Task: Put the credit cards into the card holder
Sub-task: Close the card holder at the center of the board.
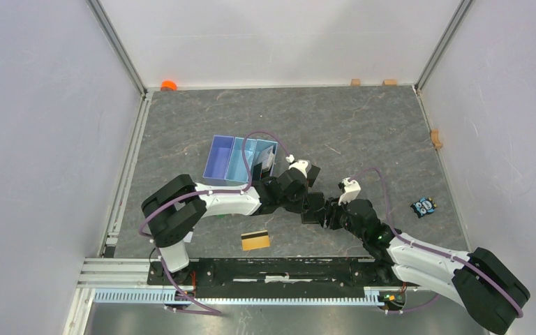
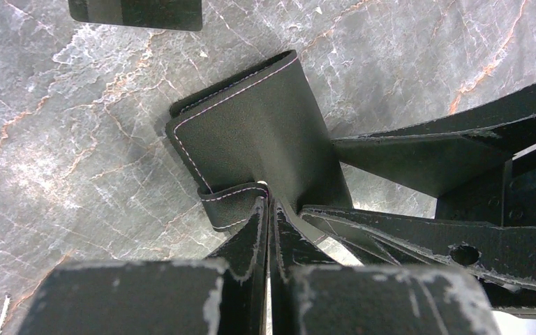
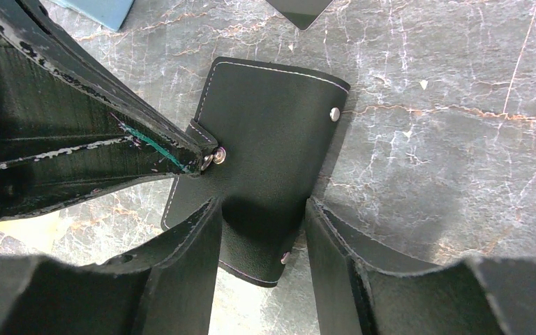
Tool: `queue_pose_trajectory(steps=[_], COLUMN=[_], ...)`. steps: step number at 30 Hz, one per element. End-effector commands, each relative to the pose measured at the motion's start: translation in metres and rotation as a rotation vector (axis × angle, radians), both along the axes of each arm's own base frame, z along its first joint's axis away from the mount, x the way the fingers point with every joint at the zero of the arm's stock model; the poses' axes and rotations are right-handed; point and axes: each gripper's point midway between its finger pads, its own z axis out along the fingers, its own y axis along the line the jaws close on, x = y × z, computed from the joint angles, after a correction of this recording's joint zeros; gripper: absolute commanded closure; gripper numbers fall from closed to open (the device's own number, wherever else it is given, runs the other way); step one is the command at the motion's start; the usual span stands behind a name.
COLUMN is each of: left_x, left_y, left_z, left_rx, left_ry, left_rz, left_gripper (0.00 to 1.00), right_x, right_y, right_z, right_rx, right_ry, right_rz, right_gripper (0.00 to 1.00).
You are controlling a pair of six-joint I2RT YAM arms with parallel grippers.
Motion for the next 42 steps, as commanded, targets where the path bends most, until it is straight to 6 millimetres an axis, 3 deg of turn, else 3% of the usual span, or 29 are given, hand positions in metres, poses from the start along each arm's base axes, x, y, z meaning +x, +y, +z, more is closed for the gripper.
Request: queue_pose_trajectory(steps=[1,9,42], left_x=[0.007,0.017,0.023], left_y=[-0.007,0.004,-0.003], left_z=[0.004,0.002,-0.007], left_rx=[-0.017,0.022,0.026], left_ry=[-0.014,-0.058,-0.076], left_rz=[0.018,0.069,0.06], left_gripper=[0.98,0.98,0.98], right_x=[-0.02,-0.02,-0.022], right_y=[-0.017,-0.017,-0.017], right_z=[-0.032,-0.033,-0.036], right_rx=[-0.09,-0.091,-0.1], right_ry=[0.103,0.104,0.118], right_rz=[0.004,0.004,0.012], right_gripper=[0.47,0.47,0.48])
